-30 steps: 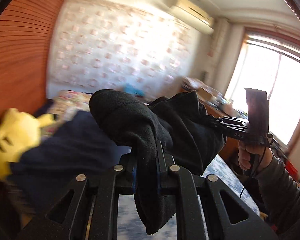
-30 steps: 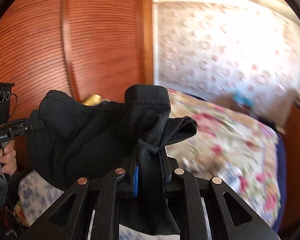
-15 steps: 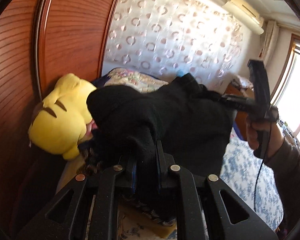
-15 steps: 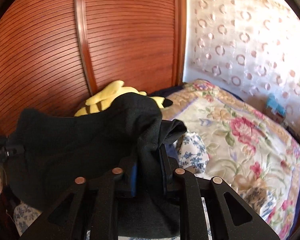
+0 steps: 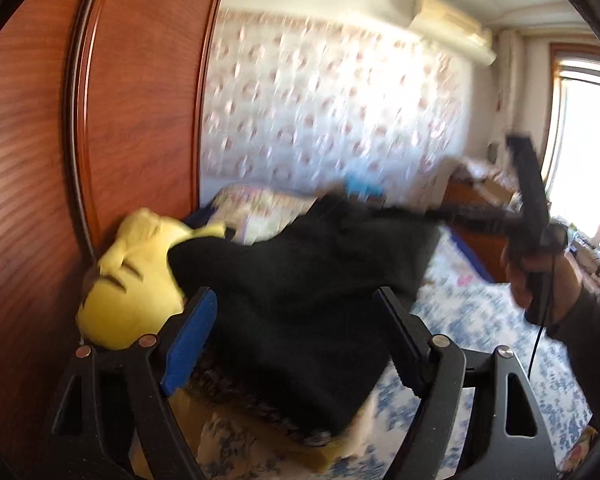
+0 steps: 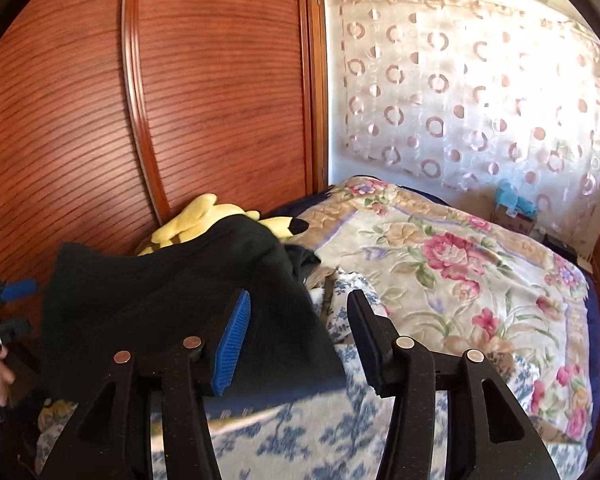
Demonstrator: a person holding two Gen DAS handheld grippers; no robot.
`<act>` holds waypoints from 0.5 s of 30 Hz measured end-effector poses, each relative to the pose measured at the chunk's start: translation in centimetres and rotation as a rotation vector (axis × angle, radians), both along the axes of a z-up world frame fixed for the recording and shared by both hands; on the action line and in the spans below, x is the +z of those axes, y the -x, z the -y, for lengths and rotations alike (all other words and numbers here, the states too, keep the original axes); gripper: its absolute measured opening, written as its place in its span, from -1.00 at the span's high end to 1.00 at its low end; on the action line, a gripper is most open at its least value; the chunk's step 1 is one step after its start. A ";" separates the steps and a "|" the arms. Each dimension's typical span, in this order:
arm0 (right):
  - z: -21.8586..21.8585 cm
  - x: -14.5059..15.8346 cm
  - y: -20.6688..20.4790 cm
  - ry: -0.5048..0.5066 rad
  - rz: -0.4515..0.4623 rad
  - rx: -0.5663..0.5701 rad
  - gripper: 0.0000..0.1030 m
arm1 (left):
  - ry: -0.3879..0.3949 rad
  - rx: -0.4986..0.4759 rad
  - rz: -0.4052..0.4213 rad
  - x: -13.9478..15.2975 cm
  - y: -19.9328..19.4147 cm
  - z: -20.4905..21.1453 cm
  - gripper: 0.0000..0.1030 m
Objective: Fold small clothes
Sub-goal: 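Lower the shirt onto the clothes stack and open both grippers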
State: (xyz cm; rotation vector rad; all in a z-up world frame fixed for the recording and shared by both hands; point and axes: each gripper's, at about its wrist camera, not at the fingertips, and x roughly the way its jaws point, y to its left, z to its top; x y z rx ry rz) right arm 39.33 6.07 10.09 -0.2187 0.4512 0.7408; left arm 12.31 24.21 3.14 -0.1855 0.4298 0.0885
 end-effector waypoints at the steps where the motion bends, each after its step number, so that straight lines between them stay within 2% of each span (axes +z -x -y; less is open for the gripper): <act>1: 0.4 -0.1 0.8 -0.009 -0.001 -0.002 -0.05 | -0.009 0.006 0.018 0.6 0.5 0.4 -0.59; 3: 1.8 -0.4 2.8 -0.016 0.003 -0.012 -0.06 | -0.027 -0.002 0.047 1.3 1.0 1.2 -0.59; 7: 4.7 -0.7 7.4 -0.039 0.013 -0.036 -0.10 | -0.077 -0.033 0.045 1.9 1.5 3.5 -0.59; 15: 10.6 -0.3 16.3 -0.094 0.069 -0.118 -0.24 | -0.074 -0.094 0.005 1.6 1.8 9.0 -0.59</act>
